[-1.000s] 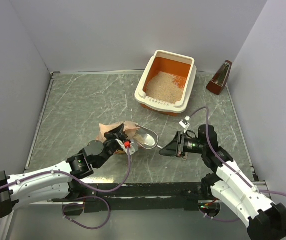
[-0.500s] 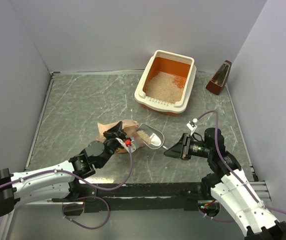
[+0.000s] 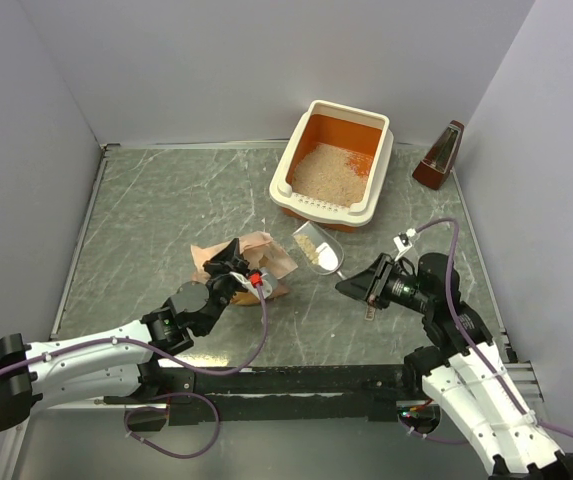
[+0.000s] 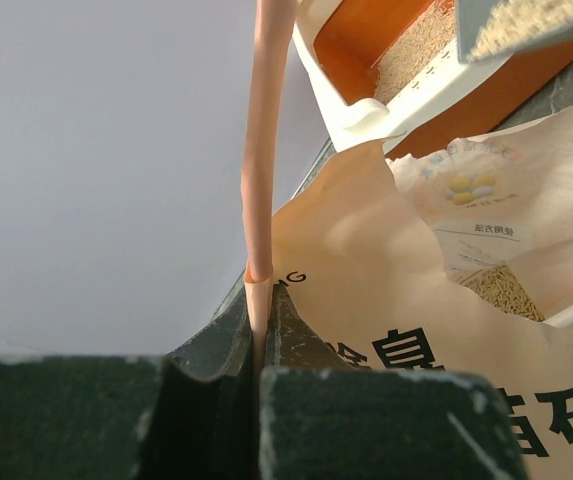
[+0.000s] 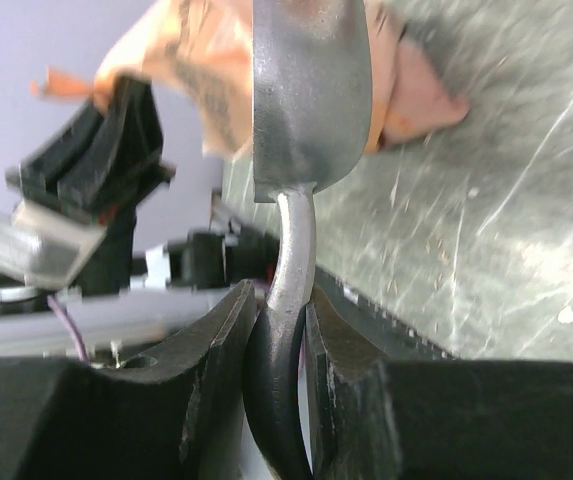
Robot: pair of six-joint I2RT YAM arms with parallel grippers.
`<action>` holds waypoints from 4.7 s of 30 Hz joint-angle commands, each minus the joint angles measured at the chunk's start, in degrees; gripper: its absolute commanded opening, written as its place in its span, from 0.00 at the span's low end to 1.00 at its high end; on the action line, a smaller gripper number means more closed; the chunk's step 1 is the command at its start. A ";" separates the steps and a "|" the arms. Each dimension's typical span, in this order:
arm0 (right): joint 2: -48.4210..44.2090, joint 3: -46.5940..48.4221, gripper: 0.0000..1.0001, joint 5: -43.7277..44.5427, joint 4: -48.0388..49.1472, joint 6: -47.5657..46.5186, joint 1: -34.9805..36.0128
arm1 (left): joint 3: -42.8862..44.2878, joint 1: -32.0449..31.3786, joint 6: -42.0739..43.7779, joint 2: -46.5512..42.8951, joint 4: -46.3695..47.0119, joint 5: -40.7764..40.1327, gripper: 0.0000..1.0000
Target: Fill the litter box with clean litter
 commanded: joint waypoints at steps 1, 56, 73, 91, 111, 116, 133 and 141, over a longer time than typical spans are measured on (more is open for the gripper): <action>2.97 5.31 0.00 6.71 7.72 3.22 -0.72 | 1.62 -0.21 0.81 -1.23 3.96 -2.37 0.01; 79.53 71.15 0.00 96.72 -2.91 -83.79 19.05 | 1.63 0.06 0.72 -8.53 3.52 -1.05 0.01; 47.03 54.82 0.00 47.97 -18.55 -50.31 19.49 | 1.71 -0.03 0.19 -9.23 3.43 -0.87 0.01; 49.46 26.42 0.00 11.30 16.32 -52.42 13.34 | -0.31 -0.03 2.12 -15.91 0.71 6.07 0.01; 80.40 40.98 0.15 12.79 26.37 -41.70 10.70 | -0.83 0.15 2.65 -15.39 2.29 5.46 0.01; 83.66 44.87 0.52 13.84 24.34 -40.90 10.61 | -1.19 0.23 3.09 -14.95 2.82 5.10 0.01; 49.93 33.10 0.76 13.14 18.54 -45.11 8.24 | -0.40 1.02 3.97 -17.23 2.29 3.96 0.01; 32.54 26.87 0.79 2.36 14.48 -52.24 8.42 | 6.80 1.99 -5.33 -16.62 -8.41 4.05 0.01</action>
